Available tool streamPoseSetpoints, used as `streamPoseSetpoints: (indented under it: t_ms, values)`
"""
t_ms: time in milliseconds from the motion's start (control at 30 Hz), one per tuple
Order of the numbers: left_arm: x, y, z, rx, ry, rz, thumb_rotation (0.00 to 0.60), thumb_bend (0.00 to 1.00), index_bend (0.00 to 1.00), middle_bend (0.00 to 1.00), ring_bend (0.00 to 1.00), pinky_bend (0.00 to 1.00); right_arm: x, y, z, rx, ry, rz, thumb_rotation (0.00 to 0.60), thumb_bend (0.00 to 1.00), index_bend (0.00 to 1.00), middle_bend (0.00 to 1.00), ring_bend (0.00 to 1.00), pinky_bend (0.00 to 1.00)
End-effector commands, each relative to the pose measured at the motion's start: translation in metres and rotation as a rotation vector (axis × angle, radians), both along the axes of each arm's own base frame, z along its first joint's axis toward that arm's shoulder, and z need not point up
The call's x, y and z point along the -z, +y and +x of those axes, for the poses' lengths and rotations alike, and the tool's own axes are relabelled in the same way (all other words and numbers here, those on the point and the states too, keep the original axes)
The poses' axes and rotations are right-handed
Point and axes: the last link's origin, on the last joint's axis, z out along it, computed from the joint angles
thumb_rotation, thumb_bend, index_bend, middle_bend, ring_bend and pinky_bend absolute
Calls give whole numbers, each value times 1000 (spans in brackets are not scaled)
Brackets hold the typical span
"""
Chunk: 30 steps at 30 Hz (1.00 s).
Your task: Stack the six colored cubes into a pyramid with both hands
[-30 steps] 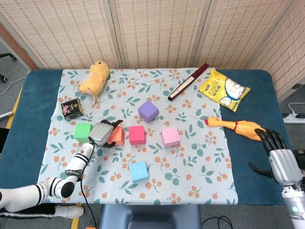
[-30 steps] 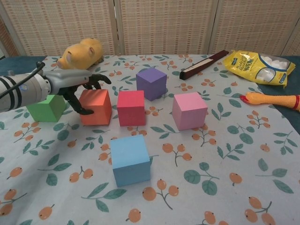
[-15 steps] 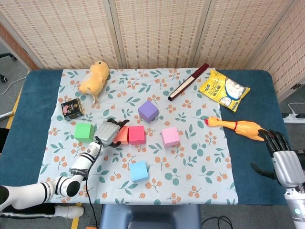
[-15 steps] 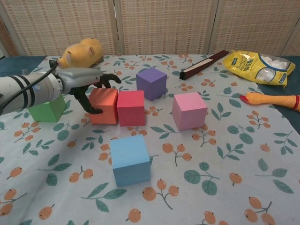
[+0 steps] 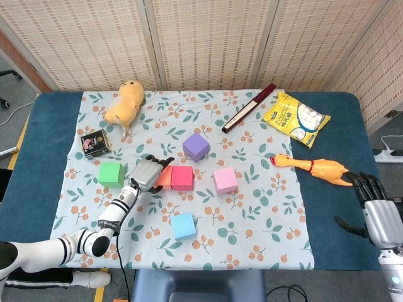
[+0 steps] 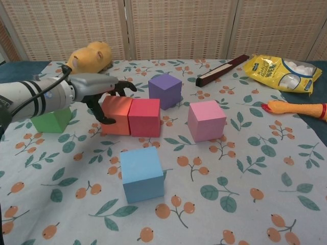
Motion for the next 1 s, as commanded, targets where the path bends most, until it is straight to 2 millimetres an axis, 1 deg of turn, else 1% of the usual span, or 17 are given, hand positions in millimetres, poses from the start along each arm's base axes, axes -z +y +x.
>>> streamPoseSetpoints:
  t_ms: [33, 700, 1000]
  values:
    - [2, 0, -1, -4, 3, -6, 600, 322, 87, 272, 294, 186, 0, 0, 0, 1, 0, 0, 600, 0, 0, 75, 0, 26]
    - [3, 5, 4, -34, -29, -16, 600, 320, 82, 270, 294, 185, -2, 2, -3, 10, -2, -8, 600, 0, 0, 75, 0, 26]
    - [4, 6, 3, -46, -26, -23, 600, 321, 62, 256, 294, 186, -2, 3, -4, 12, -4, -11, 600, 0, 0, 75, 0, 26]
